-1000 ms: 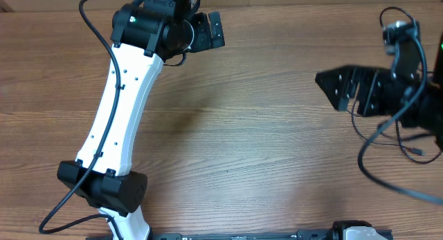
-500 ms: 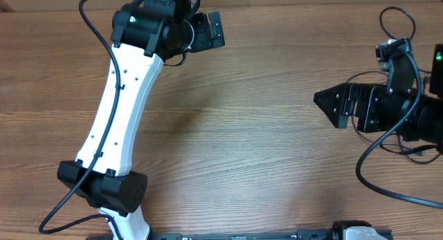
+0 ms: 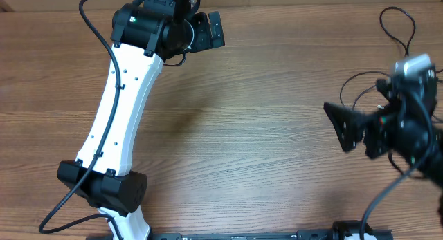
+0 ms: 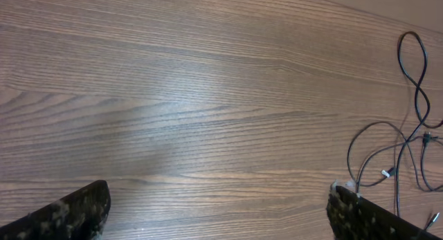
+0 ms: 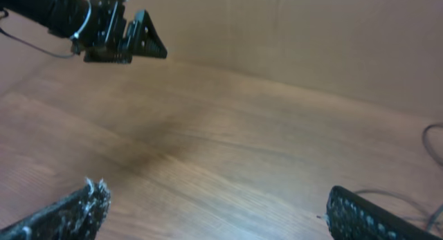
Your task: Untangle cables
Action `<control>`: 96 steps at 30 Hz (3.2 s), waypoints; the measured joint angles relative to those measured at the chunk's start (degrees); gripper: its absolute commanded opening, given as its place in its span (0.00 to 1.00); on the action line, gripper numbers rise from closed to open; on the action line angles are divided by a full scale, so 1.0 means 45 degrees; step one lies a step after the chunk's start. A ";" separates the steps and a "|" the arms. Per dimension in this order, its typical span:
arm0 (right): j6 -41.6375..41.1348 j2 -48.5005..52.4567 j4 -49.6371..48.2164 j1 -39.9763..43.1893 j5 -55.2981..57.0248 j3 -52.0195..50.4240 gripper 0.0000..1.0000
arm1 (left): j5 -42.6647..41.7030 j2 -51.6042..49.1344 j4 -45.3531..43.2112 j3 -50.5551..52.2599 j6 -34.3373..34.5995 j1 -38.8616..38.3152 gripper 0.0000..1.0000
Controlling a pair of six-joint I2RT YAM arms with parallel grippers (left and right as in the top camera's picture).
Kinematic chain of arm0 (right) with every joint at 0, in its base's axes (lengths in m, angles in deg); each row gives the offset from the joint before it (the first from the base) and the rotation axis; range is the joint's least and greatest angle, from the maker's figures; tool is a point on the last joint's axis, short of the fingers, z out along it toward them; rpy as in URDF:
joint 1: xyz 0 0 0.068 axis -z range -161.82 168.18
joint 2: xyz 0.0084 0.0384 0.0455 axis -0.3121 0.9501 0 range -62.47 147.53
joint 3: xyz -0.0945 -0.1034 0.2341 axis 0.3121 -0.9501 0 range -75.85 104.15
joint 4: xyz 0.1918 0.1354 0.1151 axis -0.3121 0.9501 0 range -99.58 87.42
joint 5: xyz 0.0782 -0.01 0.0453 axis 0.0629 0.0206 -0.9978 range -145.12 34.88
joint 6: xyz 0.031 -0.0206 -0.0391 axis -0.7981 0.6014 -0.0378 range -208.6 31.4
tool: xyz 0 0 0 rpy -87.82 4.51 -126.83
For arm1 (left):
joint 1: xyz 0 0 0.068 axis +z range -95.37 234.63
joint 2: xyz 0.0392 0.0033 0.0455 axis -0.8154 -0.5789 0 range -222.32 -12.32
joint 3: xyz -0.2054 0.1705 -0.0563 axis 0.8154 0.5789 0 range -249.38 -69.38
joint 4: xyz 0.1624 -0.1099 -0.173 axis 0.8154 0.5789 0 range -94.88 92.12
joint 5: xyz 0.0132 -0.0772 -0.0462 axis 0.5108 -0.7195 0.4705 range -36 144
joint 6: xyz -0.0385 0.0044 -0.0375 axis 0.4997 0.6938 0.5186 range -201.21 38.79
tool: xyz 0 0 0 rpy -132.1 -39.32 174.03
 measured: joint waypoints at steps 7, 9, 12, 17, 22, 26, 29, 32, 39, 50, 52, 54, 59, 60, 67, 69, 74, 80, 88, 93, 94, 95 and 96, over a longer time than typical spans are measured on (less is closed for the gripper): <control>0.0112 -0.2467 -0.2948 0.0000 0.0189 -0.3395 1.00 | -0.0005 0.0000 0.0005 0.0000 0.0000 0.0000 1.00; 0.0117 -0.3215 -0.4532 0.0000 0.0272 -0.4906 1.00 | 0.0000 0.0000 0.0000 0.0000 0.0000 0.0000 1.00; 0.0126 -0.4027 -0.6382 0.0005 0.0408 -0.6596 1.00 | 0.0000 0.0000 0.0000 0.0000 -0.0005 0.0000 1.00; 0.0087 -0.5785 -0.9743 -0.0034 0.0952 -1.0137 1.00 | 0.0005 0.0000 0.0000 0.0000 0.0000 0.0000 1.00; 0.0053 -0.7009 -1.1856 -0.0573 0.1962 -1.2672 1.00 | 0.0005 0.0000 0.0000 0.0000 -0.0005 0.0000 1.00; -0.0151 -0.8412 -1.4052 -0.0792 0.2749 -1.4863 1.00 | 0.0000 0.0000 0.0000 0.0000 -0.0005 0.0000 0.99; -0.0685 -0.9282 -1.5101 -0.0821 0.3303 -1.6300 1.00 | 0.0005 0.0000 0.0000 0.0000 -0.0005 0.0000 1.00; -0.1001 -1.0142 -1.5790 -0.0816 0.3614 -1.7767 1.00 | 0.0000 0.0000 0.0005 0.0000 0.0000 0.0000 1.00; -0.1292 -1.1482 -1.6198 -0.0821 0.3847 -1.9856 1.00 | 0.0000 0.0000 0.0005 0.0000 0.0000 0.0000 1.00; -0.1428 -1.2128 -1.5008 -0.0816 0.3740 -2.0963 1.00 | 0.0000 0.0000 0.0000 0.0000 -0.0005 0.0000 1.00; -0.1496 -1.2133 -1.5013 -0.0816 0.3721 -2.0963 1.00 | 0.0000 0.0000 0.0000 0.0000 0.0000 0.0000 1.00; -0.1545 -1.2133 -1.5013 -0.0821 0.3730 -2.0963 1.00 | 0.0000 0.0000 0.0000 0.0000 0.0000 0.0000 1.00; -0.1588 -1.2133 -1.5013 -0.0816 0.3721 -2.0963 1.00 | 0.0000 0.0000 0.0000 0.0000 -0.0005 0.0000 1.00; -0.1593 -1.2133 -1.5018 -0.0816 0.3721 -2.0963 1.00 | 0.0000 0.0000 0.0000 0.0000 0.0000 0.0000 0.99; -0.1588 -1.2133 -1.5013 -0.0816 0.3721 -2.0963 1.00 | 0.0000 0.0000 0.0000 0.0000 0.0000 0.0000 1.00; -0.1588 -1.2133 -1.5018 -0.0821 0.3721 -2.0963 1.00 | 0.0000 0.0000 0.0000 0.0000 0.0000 0.0000 1.00; -0.1593 -1.2133 -1.5013 -0.0816 0.3721 -2.0963 1.00 | 0.0000 0.0000 0.0000 0.0000 0.0000 0.0000 1.00; -0.1593 -1.2133 -1.5013 -0.0816 0.3725 -2.0963 1.00 | 0.0622 0.0019 0.0413 0.0000 -0.0053 0.0000 1.00; -0.1593 -1.2133 -1.5023 -0.0816 0.3725 -2.0963 1.00 | 0.0661 0.2477 -0.2016 0.2365 -0.2584 0.0131 1.00; -0.1593 -1.2133 -1.5023 -0.0816 0.3716 -2.0963 1.00 | -0.0520 0.5649 -0.4430 0.5736 -0.4245 0.1209 1.00; -0.1588 -1.2138 -1.5033 -0.0816 0.3716 -2.0963 1.00 | -0.0777 0.6285 -0.4945 0.6460 -0.4571 0.1457 1.00; -0.1593 -1.2138 -1.5028 -0.0816 0.3721 -2.0963 1.00 | -0.1039 0.6965 -0.5693 0.7334 -0.4901 0.1695 1.00; -0.1593 -1.2138 -1.5023 -0.0821 0.3721 -2.0963 1.00 | -0.1234 0.7538 -0.6271 0.8092 -0.5173 0.1846 1.00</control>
